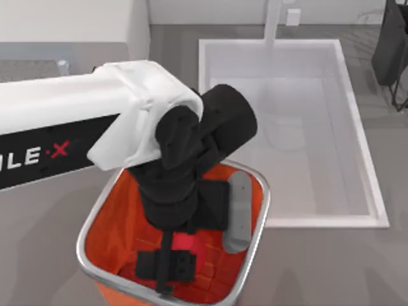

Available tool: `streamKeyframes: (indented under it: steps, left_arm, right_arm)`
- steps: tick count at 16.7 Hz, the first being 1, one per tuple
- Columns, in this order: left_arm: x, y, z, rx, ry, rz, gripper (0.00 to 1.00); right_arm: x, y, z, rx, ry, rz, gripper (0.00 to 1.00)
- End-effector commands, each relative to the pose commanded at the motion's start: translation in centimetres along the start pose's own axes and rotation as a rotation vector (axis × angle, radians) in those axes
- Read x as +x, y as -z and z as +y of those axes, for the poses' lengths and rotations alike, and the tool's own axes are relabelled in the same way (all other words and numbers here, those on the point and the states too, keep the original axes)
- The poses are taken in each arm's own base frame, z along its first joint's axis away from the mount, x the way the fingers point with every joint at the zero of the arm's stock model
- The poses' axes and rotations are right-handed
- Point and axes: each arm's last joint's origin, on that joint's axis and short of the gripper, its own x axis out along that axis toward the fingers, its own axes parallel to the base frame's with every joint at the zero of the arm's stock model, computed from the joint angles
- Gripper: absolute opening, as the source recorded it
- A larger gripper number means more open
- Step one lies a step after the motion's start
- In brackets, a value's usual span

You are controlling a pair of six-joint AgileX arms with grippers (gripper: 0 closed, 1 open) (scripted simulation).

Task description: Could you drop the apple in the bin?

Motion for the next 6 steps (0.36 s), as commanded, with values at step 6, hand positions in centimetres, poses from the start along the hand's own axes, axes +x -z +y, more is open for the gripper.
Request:
streamKeyframes:
  steps: [6]
  left_arm:
    - [0.0,0.0,0.0,0.0,0.0,0.0,1.0]
  right_arm:
    - [0.0,0.0,0.0,0.0,0.0,0.0,1.0]
